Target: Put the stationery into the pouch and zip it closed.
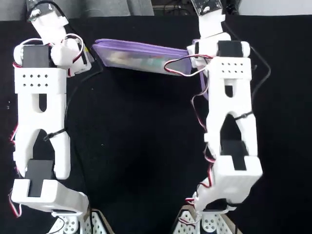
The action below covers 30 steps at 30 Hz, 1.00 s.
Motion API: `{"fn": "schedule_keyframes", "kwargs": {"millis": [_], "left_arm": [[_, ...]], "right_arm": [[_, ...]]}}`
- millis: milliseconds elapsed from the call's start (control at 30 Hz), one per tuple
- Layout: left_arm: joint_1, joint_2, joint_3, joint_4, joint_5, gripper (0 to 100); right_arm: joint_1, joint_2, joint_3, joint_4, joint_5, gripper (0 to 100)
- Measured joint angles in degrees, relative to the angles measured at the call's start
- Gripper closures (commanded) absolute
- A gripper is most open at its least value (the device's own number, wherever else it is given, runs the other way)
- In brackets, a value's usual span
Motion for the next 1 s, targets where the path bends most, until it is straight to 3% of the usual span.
{"fn": "schedule_keyframes", "kwargs": {"millis": [400, 700, 1000], "left_arm": [[0.2, 0.0, 0.0, 0.1, 0.0, 82], [7.7, 0.0, 0.0, 4.4, -7.6, 82], [9.9, 0.0, 1.1, 4.9, -8.4, 82]], "right_arm": [[-0.4, -14.1, 0.0, 9.8, 0.4, 98.7], [-4.2, -25.2, 0.0, 14.5, 0.4, 98.7], [-4.2, -32.6, 0.0, 15.3, 0.4, 98.7]]}}
